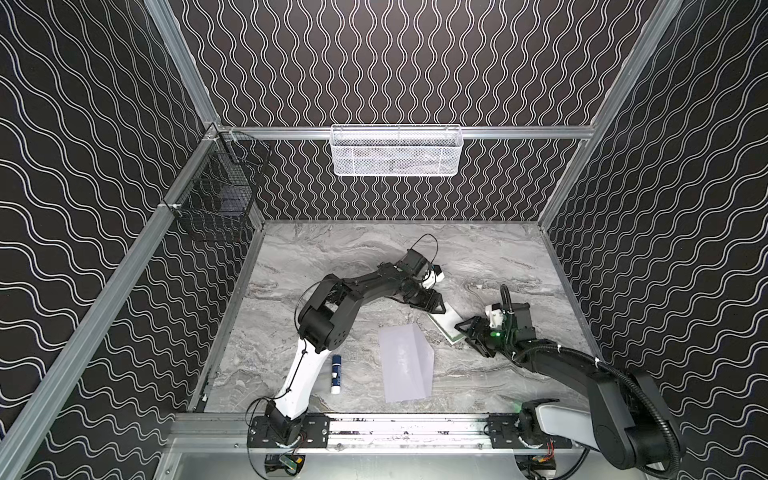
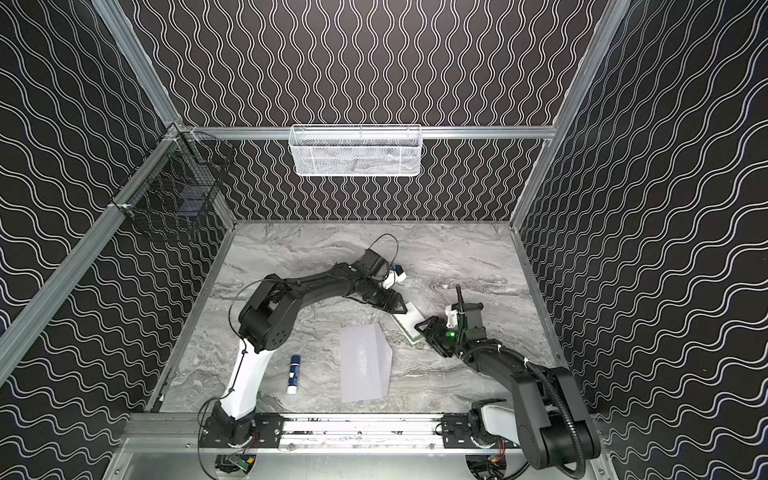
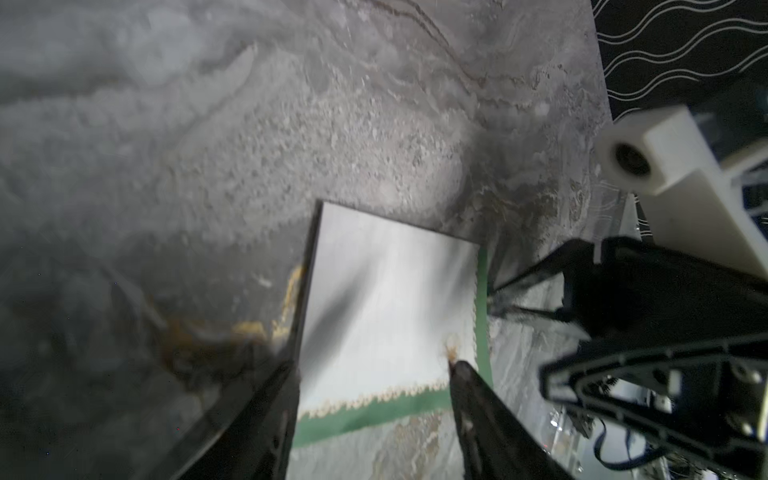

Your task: Place the letter into the envelope and seal it

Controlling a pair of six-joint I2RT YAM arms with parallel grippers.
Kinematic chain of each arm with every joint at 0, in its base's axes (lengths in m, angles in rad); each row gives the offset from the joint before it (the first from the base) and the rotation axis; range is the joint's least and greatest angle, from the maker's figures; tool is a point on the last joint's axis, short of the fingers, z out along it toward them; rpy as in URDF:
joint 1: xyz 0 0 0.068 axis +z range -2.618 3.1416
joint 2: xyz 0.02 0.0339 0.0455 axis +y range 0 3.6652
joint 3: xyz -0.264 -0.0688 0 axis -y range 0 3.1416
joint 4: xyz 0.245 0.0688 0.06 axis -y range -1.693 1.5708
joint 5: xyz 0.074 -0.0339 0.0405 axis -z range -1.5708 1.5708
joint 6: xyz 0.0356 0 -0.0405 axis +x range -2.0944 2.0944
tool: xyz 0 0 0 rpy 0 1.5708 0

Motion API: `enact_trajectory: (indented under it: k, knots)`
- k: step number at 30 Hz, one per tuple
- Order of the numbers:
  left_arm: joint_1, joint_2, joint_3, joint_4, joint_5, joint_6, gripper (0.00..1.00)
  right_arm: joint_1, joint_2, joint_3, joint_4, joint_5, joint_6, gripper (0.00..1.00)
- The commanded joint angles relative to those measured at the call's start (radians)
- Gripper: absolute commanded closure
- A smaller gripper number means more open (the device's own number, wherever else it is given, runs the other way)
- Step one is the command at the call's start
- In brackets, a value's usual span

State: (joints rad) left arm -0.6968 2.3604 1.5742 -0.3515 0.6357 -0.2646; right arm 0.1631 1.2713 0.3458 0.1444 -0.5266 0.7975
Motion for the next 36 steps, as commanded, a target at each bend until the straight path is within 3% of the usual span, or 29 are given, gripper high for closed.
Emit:
enact_trajectory:
  k: [1,7,15,19,23,25,30,33,36]
  knots:
    - [-0.004,-0.062,-0.093,0.118,0.047,-0.065,0.4,-0.003,0.032,0.037,-0.039,0.058,-0.05,0.32]
    - [-0.046,-0.149,-0.269,0.237,0.076,-0.133,0.4,-0.017,0.109,0.121,-0.056,0.068,-0.098,0.33]
    - [-0.072,-0.229,-0.358,0.282,0.051,-0.151,0.39,-0.027,0.271,0.251,-0.019,0.064,-0.137,0.34]
    - [-0.03,-0.257,-0.276,0.083,-0.023,-0.037,0.39,-0.028,0.406,0.363,0.01,0.015,-0.155,0.36]
    - [0.055,-0.199,-0.141,0.03,-0.066,0.018,0.37,-0.035,0.479,0.461,0.0,0.019,-0.175,0.37]
    - [0.068,-0.104,-0.007,-0.022,-0.078,0.048,0.37,-0.049,0.45,0.474,-0.047,0.026,-0.194,0.36]
    - [0.072,0.123,0.268,-0.081,-0.021,0.06,0.37,-0.063,0.256,0.289,-0.032,0.015,-0.139,0.35]
    - [0.064,0.174,0.309,-0.094,-0.002,0.054,0.37,-0.063,0.156,0.157,0.055,-0.061,-0.054,0.35]
    - [0.063,0.165,0.258,-0.073,0.007,0.043,0.38,-0.063,0.084,0.062,0.156,-0.113,-0.002,0.36]
